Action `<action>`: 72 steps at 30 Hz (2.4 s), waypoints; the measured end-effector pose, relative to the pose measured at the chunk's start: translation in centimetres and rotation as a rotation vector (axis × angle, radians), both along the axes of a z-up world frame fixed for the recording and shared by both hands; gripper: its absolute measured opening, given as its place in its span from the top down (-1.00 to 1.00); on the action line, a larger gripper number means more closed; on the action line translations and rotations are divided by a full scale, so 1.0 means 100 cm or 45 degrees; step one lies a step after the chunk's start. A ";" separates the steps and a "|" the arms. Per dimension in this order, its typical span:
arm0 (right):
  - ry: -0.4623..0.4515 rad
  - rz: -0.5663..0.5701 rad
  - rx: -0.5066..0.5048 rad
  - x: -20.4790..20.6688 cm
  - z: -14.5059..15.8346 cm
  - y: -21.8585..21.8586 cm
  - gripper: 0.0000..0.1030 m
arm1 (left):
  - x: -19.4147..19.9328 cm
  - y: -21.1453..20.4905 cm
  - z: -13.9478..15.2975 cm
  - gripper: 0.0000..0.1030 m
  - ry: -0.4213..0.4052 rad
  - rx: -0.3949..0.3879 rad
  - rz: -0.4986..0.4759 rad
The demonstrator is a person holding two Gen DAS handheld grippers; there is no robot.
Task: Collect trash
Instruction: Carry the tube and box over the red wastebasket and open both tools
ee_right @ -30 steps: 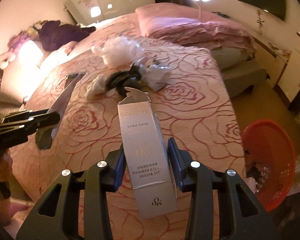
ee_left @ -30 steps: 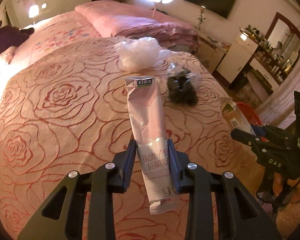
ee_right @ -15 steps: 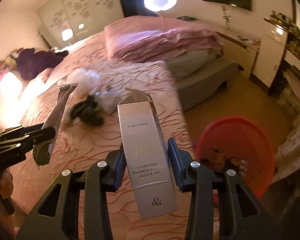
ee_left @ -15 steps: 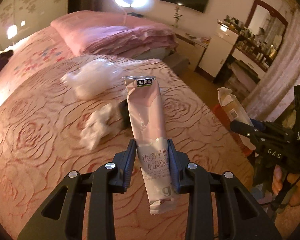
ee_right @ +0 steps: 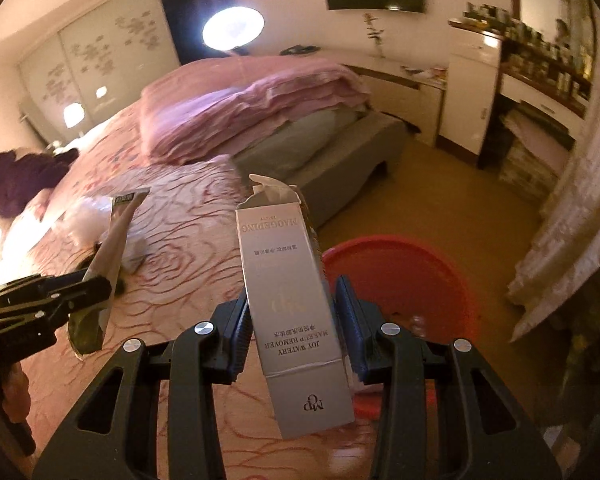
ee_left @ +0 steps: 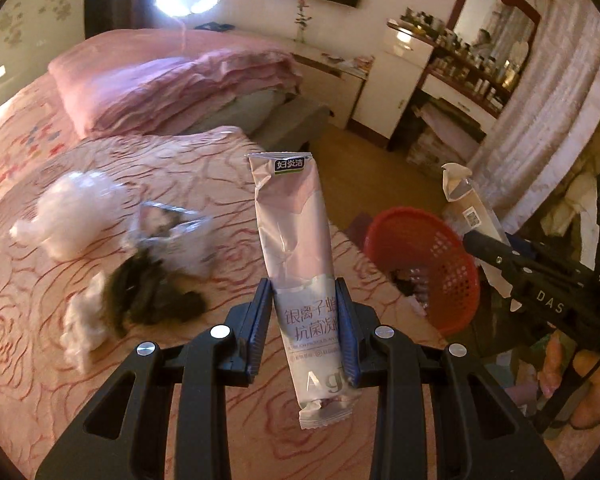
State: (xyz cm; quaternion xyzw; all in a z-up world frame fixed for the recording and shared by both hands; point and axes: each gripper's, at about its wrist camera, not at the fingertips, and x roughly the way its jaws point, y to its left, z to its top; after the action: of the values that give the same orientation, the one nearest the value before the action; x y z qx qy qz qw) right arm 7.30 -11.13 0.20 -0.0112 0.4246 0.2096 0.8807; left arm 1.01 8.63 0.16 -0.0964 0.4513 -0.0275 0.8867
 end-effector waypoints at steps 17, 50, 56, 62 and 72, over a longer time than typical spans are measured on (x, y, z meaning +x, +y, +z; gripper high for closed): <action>0.006 -0.188 0.001 0.021 -0.008 -0.052 0.25 | 0.056 -0.064 -0.011 0.42 0.054 -0.020 -0.181; 0.150 -0.309 0.019 0.045 -0.051 -0.082 -0.15 | 0.092 -0.104 -0.055 -0.28 0.176 -0.021 -0.267; 0.135 -0.301 0.011 0.035 -0.046 -0.082 -0.16 | 0.081 -0.093 -0.048 -0.32 0.142 -0.007 -0.231; 0.109 -0.258 0.001 0.023 -0.041 -0.071 -0.26 | 0.069 -0.081 -0.047 -0.33 0.130 0.006 -0.193; 0.096 -0.164 -0.002 0.006 -0.038 -0.044 -0.32 | 0.054 -0.064 -0.042 -0.33 0.103 0.037 -0.126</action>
State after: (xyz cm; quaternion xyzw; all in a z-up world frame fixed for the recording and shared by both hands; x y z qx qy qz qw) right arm 7.91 -15.57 -3.57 0.0232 0.4575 0.1524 0.8758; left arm 6.41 2.27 -4.09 -0.0622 0.4912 -0.0607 0.8667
